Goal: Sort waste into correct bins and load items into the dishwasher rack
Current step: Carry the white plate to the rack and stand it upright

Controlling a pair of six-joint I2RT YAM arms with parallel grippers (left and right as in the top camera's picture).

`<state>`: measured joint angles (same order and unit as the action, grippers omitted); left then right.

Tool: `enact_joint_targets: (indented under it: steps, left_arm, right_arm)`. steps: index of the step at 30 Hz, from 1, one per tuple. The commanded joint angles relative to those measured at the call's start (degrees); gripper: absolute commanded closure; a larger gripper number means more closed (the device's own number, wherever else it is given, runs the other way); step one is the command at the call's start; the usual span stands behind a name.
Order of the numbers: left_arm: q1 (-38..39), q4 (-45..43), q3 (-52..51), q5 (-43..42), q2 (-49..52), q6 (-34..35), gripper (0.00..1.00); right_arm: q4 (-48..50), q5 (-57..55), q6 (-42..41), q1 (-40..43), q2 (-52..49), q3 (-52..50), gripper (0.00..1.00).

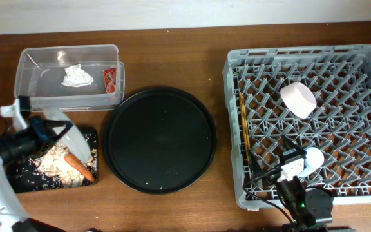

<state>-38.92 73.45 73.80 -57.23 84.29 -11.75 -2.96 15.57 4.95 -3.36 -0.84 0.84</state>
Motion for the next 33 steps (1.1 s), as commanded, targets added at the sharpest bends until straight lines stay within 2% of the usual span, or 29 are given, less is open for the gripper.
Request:
enact_joint_targets:
  steps: [1, 3, 5, 6, 9, 13, 17, 22, 26, 31, 33]
  left_arm:
    - [5.27, -3.34, 0.07, 5.09, -3.23, 4.02, 1.00]
    - [7.45, -4.74, 0.07, 5.62, -3.69, 5.27, 1.00]
    - [11.98, -7.30, 0.07, -0.22, -3.82, 3.17, 1.00]
    - [17.73, -10.45, 0.07, -4.96, -3.80, 1.60, 1.00]
    - [28.35, -19.69, 0.07, -3.85, -3.61, 2.71, 1.00]
    - [42.32, -39.56, 0.07, -0.17, -1.81, 12.85, 1.00]
    - [56.46, -65.57, 0.07, 1.09, 3.52, 23.78, 1.00]
    - [66.53, -84.83, 0.07, 10.64, 11.89, 36.76, 1.00]
    - [71.69, -93.37, 0.07, 11.69, 18.47, 40.61, 1.00]
    - [74.79, -93.50, 0.07, 17.73, 24.04, 46.64, 1.00]
    - [75.38, -94.05, 0.07, 17.86, 25.64, 46.95, 1.00]
  right_arm:
    - [0.00, 0.48, 0.20, 0.39, 0.52, -0.52, 0.02]
    - [0.00, 0.48, 0.20, 0.39, 0.52, -0.52, 0.02]
    - [0.00, 0.48, 0.20, 0.39, 0.52, -0.52, 0.02]
    - [0.00, 0.48, 0.17, 0.39, 0.52, -0.52, 0.02]
    - [0.00, 0.48, 0.20, 0.39, 0.52, -0.52, 0.02]
    - [0.02, 0.48, 0.20, 0.39, 0.52, -0.52, 0.02]
    - [0.00, 0.48, 0.17, 0.39, 0.52, -0.52, 0.02]
    - [0.00, 0.48, 0.20, 0.39, 0.52, -0.52, 0.02]
    - [0.00, 0.48, 0.20, 0.39, 0.52, -0.52, 0.02]
    - [0.00, 0.48, 0.20, 0.39, 0.52, -0.52, 0.02]
    - [0.00, 0.48, 0.17, 0.39, 0.52, -0.52, 0.02]
